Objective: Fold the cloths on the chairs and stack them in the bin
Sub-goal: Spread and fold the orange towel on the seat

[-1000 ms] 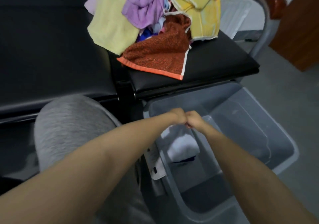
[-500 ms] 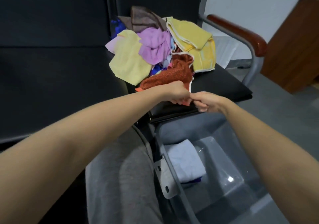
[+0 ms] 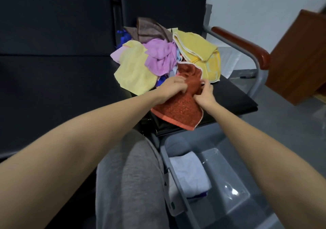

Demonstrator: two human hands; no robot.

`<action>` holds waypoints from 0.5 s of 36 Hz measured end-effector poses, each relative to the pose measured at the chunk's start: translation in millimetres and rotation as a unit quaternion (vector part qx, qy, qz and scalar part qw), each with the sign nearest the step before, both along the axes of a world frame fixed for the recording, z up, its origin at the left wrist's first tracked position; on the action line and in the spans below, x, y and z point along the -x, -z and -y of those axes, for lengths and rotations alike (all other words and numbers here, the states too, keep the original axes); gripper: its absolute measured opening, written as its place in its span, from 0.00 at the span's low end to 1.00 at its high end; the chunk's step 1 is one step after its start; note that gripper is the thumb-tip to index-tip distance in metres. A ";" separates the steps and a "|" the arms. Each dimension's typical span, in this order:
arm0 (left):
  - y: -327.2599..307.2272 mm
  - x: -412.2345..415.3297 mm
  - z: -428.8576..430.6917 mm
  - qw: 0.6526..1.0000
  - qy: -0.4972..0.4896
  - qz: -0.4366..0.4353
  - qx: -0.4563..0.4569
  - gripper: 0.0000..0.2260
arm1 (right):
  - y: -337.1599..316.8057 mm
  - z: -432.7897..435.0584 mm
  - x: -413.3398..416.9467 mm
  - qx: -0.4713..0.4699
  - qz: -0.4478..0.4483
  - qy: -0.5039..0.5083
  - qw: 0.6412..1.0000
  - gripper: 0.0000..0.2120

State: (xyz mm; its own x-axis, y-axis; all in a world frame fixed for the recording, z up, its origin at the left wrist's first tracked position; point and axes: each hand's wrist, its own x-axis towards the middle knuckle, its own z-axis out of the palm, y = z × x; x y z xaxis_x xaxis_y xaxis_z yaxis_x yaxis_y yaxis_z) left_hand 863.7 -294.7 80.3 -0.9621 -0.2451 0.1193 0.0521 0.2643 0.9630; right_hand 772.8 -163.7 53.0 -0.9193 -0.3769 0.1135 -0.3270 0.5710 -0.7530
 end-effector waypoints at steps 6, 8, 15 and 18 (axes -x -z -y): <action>-21.7 -16.4 4.1 0.956 0.048 0.091 -0.276 0.06 | -8.7 10.2 -8.4 0.168 0.113 -0.076 0.976 0.25; -19.6 -20.3 9.2 0.950 0.032 0.101 -0.294 0.02 | -15.4 11.7 -7.5 0.223 0.135 -0.021 0.965 0.20; -5.6 -27.5 15.6 0.947 0.046 0.155 -0.278 0.08 | -20.1 3.2 0.1 0.242 0.213 0.057 0.945 0.13; -2.4 -27.5 13.3 0.929 0.050 0.177 -0.321 0.10 | -20.2 10.4 -10.6 0.238 0.242 0.056 0.939 0.06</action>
State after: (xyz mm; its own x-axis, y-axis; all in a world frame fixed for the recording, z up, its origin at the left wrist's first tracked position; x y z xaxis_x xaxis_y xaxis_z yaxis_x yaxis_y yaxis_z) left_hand 891.2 -308.0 82.7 -0.9349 -0.0642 -0.3492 -0.3045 -0.3605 0.8816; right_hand 783.4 -174.2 73.2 -0.9373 -0.2878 -0.1966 0.1612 0.1421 -0.9766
